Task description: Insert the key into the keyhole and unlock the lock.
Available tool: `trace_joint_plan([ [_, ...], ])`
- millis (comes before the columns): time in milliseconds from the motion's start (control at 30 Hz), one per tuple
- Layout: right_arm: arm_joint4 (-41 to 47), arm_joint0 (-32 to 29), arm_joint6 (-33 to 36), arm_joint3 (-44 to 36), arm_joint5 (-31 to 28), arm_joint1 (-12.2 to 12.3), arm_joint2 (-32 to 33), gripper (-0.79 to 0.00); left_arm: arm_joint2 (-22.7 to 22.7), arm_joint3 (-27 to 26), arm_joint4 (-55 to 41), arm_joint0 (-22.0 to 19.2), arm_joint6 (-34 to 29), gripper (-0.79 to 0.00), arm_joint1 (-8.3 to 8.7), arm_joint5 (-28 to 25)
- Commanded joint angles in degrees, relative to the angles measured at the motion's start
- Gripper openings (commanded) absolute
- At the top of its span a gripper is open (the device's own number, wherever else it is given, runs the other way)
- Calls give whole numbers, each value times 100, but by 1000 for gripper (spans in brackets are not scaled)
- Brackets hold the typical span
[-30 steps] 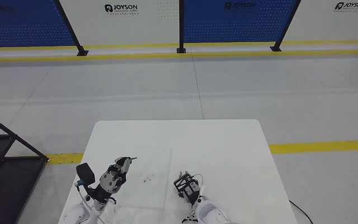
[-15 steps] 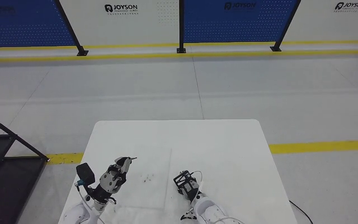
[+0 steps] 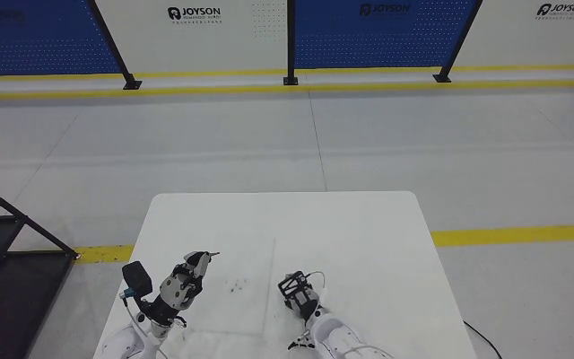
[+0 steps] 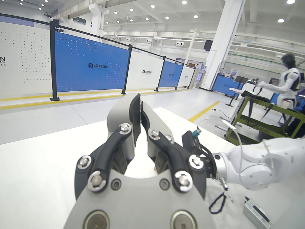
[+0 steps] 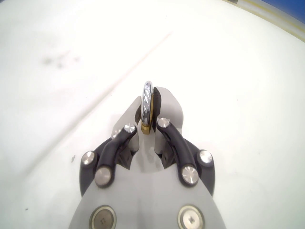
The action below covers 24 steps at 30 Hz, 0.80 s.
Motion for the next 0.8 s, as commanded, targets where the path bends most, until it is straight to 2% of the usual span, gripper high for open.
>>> trace_joint_plan([
  [0, 130, -57, -95, -149, -119, 33, 140, -785, 0, 0, 0, 0, 0, -785, 0, 0],
  [133, 650, -338, -487, -739, -595, 169, 716, -785, 0, 0, 0, 0, 0, -785, 0, 0],
  [200, 974, -559, -697, -1116, -1020, 256, 1058, -785, 65, -71, -68, -44, -110, -785, -6, 10],
  [400, 2248, -1082, -1116, -1824, -2803, 464, 1926, -785, 425, -146, -332, -152, 68, -785, -43, -296],
  [567, 2862, -1199, -1423, -1911, -4313, 552, 2150, -785, 884, 104, -701, -369, 456, -785, -105, -692],
  [633, 2857, -1236, -1592, -1921, -4590, 578, 2248, -785, 1046, 238, -836, -474, 522, -785, -126, -875],
  [767, 2857, -1236, -1592, -1921, -4590, 578, 2248, -785, 1117, 333, -786, -576, 424, -785, -134, -877],
])
